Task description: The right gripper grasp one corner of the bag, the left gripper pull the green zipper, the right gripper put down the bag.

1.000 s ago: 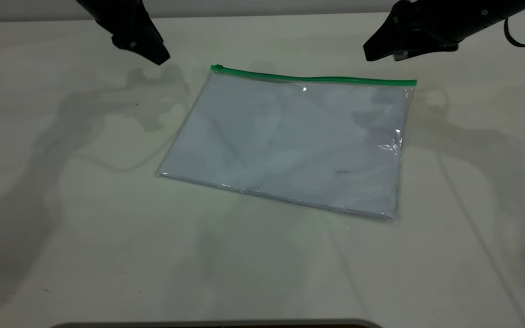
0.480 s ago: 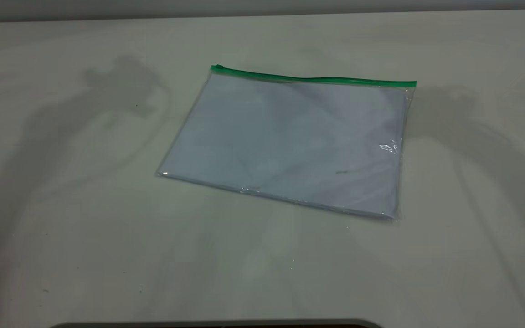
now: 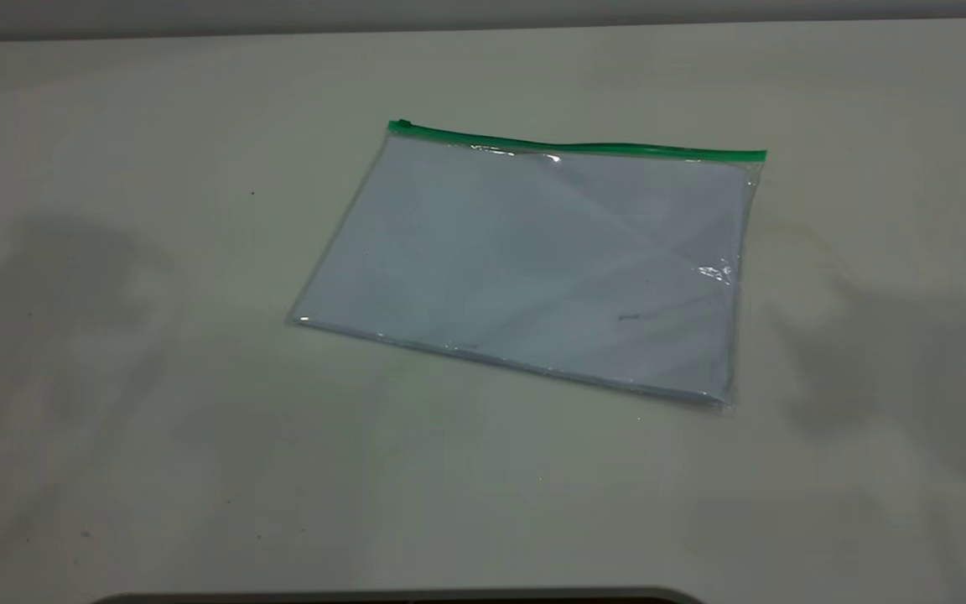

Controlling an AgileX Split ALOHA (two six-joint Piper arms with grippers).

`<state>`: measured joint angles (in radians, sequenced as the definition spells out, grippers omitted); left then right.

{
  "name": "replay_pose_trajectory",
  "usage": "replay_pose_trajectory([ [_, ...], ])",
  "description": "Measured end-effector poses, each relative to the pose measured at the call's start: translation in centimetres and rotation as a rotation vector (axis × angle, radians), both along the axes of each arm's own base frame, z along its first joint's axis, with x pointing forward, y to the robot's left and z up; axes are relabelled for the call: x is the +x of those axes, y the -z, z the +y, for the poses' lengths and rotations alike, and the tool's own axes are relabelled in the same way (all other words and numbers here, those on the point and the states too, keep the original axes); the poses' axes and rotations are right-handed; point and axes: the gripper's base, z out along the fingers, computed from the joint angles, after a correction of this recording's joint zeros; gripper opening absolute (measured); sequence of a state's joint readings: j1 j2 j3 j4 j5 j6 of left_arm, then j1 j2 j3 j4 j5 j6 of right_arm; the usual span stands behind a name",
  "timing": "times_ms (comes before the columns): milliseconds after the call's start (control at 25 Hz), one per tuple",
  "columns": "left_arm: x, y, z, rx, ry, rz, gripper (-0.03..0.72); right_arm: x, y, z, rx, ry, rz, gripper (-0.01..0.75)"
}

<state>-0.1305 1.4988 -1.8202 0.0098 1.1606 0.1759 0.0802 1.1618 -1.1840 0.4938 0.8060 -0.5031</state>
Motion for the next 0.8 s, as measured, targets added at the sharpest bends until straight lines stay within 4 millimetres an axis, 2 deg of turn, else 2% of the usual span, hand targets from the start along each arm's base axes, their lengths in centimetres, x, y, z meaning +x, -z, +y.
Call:
replay_pose_trajectory([
  [160, -2.7, -2.2, 0.4, -0.048, -0.058, -0.068, 0.484, -4.9, -2.4, -0.4, -0.022, -0.019, -0.051, 0.574],
  [320, -5.3, -2.8, 0.7, -0.066, -0.068, -0.093, 0.484, -9.5, -3.1, -0.5, -0.023, -0.051, -0.067, 0.574],
  [520, -9.2, -0.2, 1.2, -0.071, -0.085, -0.027, 0.484, -13.8, -0.7, -0.8, -0.009, -0.052, -0.043, 0.574],
  [800, -17.9, 5.3, 2.4, -0.061, -0.085, 0.022, 0.484, -20.7, 3.1, -1.3, 0.018, -0.044, -0.125, 0.574],
])
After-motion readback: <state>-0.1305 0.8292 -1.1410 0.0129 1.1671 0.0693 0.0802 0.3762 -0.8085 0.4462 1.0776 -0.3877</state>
